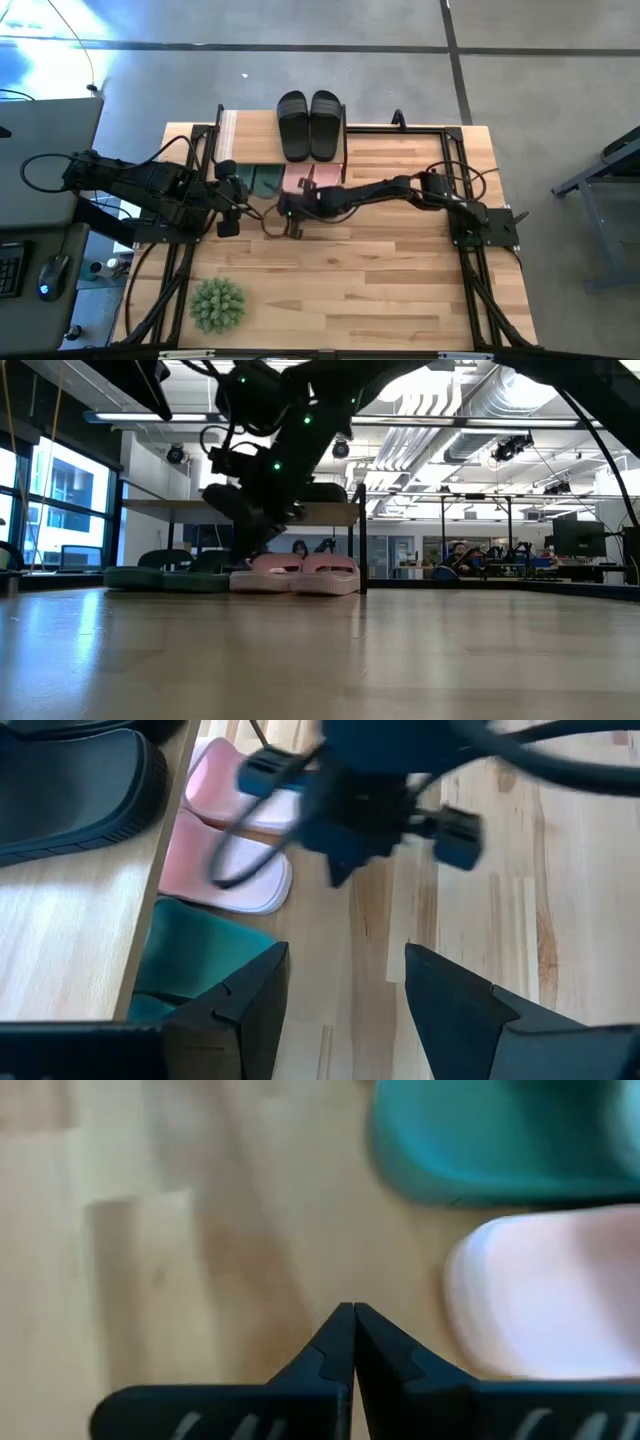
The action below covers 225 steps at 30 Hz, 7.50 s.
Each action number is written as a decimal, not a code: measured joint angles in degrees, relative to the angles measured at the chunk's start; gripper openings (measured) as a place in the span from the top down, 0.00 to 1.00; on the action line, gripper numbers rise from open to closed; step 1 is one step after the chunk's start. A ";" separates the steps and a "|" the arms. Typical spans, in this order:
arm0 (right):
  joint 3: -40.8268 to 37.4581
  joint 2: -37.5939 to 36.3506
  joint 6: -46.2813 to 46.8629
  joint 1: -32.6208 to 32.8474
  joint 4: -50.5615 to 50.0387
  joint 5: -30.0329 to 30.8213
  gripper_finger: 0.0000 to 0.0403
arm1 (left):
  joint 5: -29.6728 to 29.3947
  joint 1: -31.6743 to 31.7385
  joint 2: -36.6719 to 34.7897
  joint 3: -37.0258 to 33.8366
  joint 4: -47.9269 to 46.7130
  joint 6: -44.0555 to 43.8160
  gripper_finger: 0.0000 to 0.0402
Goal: Pick and place slides into the shelf
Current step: Adjust the left pink slide under the shelf, then adjust the right pink slide under the shelf, then adjust the right green slide under the shelf
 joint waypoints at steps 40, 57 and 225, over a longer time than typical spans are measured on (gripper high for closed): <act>0.02 3.72 -5.35 -4.10 1.92 8.91 1.00 | -0.04 0.01 -0.02 0.00 0.04 0.24 0.54; 0.00 0.04 -4.34 1.48 -2.51 10.47 1.00 | -0.02 0.01 -0.01 0.00 -0.03 -0.02 0.54; -40.68 -20.81 -3.62 5.86 25.06 12.02 1.00 | -7.14 3.65 26.33 -20.51 21.63 6.29 0.78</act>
